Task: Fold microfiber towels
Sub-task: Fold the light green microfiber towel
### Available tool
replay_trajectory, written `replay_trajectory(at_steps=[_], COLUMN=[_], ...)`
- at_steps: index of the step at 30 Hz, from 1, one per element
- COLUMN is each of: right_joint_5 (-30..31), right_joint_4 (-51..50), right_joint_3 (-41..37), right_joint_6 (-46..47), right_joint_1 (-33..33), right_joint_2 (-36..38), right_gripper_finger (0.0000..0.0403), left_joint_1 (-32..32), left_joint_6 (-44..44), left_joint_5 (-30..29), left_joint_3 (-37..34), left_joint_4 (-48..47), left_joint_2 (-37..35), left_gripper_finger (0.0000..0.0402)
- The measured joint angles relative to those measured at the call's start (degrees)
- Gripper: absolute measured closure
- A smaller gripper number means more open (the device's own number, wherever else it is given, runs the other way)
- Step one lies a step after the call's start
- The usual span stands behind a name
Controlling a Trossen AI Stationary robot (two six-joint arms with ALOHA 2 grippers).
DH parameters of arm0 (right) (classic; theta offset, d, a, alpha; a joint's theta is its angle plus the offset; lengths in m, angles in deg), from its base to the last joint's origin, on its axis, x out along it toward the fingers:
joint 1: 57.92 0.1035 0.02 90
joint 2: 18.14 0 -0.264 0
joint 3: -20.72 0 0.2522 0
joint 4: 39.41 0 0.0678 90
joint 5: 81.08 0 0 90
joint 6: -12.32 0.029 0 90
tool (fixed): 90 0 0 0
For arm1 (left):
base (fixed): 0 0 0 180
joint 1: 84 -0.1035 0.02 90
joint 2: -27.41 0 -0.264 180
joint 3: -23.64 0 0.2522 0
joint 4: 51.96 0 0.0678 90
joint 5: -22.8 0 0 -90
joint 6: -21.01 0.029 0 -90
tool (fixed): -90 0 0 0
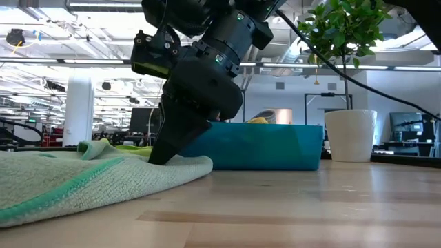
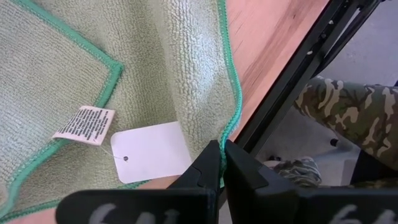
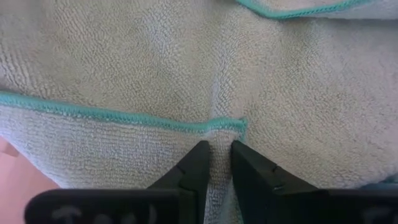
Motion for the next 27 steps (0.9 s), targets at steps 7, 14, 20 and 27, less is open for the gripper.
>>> replay_trajectory(at_steps=[7, 14, 20, 27], right_joint_5=[0.1, 0.1, 0.1, -0.1], right_joint_4=[-0.9, -3.0, -3.9, -4.3], right_joint_3=[0.9, 3.2, 3.7, 3.7], right_joint_6=[-0.9, -2.3, -2.3, 2.5], right_joint_1=[0.5, 0.7, 0.7, 0.3], right_joint_2=[0.0, 0.0, 0.0, -0.2], right_gripper_finger=[0.0342, 0.0389, 0.0387, 0.0357], left_joint_1=[0.0, 0.0, 0.0, 0.0], left_joint_6=[0.0, 0.0, 0.0, 0.9], left_joint_5=[0.0, 0.0, 0.0, 0.0], left_joint_3=[0.0, 0.0, 0.0, 0.0], left_joint_4=[0.0, 0.0, 0.0, 0.0], left_joint_2=[0.0, 0.0, 0.0, 0.0], left_gripper_finger=[0.0401, 0.0401, 0.0401, 0.0401])
